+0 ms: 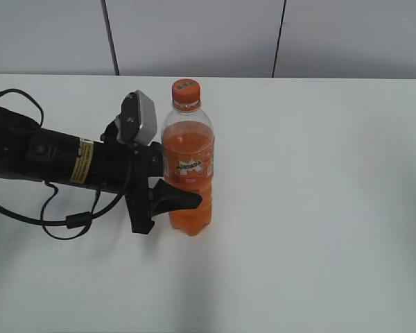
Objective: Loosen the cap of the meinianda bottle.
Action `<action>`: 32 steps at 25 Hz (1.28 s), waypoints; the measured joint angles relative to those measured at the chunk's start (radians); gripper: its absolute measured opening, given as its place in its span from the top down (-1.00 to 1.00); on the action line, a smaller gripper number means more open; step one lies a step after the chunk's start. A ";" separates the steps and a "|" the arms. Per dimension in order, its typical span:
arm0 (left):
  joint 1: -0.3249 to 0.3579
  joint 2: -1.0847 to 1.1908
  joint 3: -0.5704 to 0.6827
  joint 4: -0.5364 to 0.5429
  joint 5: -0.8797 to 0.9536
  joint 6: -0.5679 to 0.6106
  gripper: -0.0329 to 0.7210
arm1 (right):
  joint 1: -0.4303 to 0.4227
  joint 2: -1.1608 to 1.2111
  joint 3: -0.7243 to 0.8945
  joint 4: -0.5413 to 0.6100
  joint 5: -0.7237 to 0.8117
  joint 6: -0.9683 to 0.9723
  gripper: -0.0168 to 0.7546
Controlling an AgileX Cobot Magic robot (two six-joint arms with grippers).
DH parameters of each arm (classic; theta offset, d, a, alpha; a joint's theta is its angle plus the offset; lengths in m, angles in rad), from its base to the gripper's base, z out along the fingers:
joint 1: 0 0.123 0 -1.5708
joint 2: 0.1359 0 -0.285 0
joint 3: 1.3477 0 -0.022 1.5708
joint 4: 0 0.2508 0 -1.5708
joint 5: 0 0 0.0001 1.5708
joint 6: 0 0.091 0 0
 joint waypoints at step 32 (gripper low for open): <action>0.000 0.000 -0.001 0.008 -0.008 0.013 -0.06 | 0.399 0.668 -0.566 0.093 0.005 -0.030 -0.17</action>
